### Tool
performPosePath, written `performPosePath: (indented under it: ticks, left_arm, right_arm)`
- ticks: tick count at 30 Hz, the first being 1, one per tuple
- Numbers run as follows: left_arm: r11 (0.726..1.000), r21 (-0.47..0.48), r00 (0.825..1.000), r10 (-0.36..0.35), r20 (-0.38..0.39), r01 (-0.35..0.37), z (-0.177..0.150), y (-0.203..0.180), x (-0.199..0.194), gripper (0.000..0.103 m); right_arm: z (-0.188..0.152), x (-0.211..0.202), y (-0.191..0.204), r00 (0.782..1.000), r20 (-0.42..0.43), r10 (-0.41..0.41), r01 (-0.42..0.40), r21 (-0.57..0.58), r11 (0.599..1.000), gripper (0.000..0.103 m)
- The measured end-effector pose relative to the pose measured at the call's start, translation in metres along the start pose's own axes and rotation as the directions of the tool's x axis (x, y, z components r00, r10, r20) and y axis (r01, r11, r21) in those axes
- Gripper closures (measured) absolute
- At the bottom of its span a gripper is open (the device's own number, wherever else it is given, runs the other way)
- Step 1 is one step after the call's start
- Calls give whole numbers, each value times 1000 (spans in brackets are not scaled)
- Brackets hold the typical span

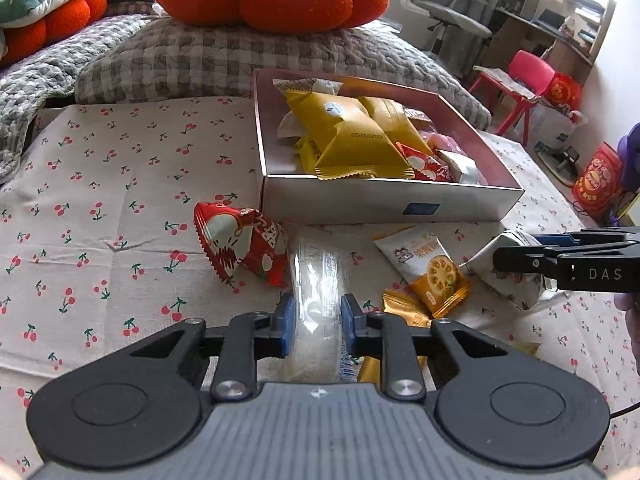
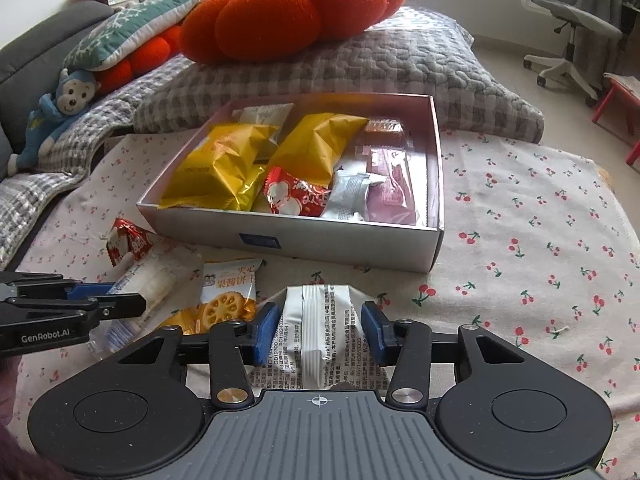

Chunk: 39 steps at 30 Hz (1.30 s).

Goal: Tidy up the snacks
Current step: 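Grasp the white clear-wrapped pastry with left tool while right tool grasps the printed paper-wrapped cake, then carry both snacks into the box and open both tools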

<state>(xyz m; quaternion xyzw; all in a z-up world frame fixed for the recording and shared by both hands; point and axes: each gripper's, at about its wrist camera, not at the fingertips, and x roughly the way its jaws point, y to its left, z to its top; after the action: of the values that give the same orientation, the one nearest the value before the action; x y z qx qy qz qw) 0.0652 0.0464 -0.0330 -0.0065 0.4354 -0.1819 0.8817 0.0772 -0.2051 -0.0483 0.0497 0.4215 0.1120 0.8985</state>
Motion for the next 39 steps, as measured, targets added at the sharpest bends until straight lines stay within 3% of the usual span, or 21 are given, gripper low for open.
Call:
performPosePath:
  ticks: [7, 11, 16, 22, 28, 39]
  left_arm:
    - [1000, 8, 1000, -2, -17, 2, 2, -2, 0, 82]
    - [1000, 27, 998, 10, -64, -9, 0, -1, 9, 71]
    - [998, 65, 997, 24, -68, -20, 1, -7, 13, 69]
    - [994, 94, 994, 62, -89, -54, 4, -14, 15, 73]
    - [997, 74, 995, 45, -93, -38, 8, -17, 11, 83]
    - [998, 67, 998, 21, -52, -18, 14, -34, -7, 86]
  right_arm:
    - [-3, 3, -1, 1000, -20, -9, 9, -2, 1000, 59]
    - [-5, 8, 2, 999, -41, -14, 14, 4, 1000, 54]
    - [-1, 11, 7, 999, -47, -24, 24, 11, 1000, 50]
    - [1, 20, 11, 994, -84, -63, 65, 20, 998, 46]
    - [2, 15, 15, 996, -73, -56, 56, -3, 998, 58]
    - [8, -11, 21, 1000, -12, -25, 25, -5, 1000, 60]
